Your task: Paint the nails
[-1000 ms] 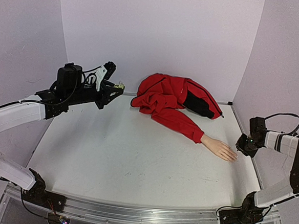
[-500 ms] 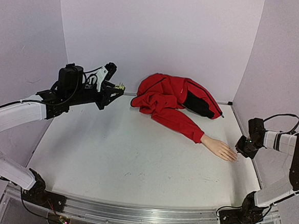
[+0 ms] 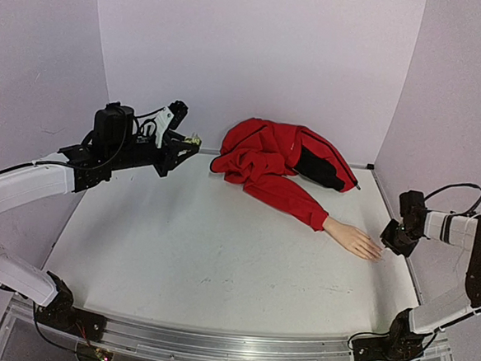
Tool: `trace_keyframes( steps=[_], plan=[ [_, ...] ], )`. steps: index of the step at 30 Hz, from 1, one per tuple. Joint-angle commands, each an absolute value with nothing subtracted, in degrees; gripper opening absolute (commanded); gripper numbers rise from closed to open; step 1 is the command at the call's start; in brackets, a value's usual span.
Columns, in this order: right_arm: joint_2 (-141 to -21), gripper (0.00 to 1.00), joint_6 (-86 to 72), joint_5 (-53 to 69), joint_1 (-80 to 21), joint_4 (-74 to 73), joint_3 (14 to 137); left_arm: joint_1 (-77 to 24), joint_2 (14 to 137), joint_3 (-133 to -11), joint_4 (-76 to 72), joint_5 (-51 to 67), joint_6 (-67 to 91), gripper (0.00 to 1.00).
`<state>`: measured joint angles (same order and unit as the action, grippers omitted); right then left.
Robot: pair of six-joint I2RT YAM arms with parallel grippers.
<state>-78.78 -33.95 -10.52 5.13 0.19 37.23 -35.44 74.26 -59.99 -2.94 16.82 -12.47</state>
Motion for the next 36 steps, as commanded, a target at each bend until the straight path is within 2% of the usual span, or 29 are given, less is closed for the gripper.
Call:
trace_keyframes(
  steps=[1, 36],
  plan=[
    [-74.4, 0.0, -33.8, -8.0, 5.4, -2.5, 37.8, -35.2, 73.0, -61.9, -5.7, 17.3, -13.0, 0.0],
    [-77.0, 0.0, -31.5, -5.1, 5.4, 1.7, 37.3, -35.2, 73.2, -61.8, -5.7, 17.5, -13.0, 0.0]
  ],
)
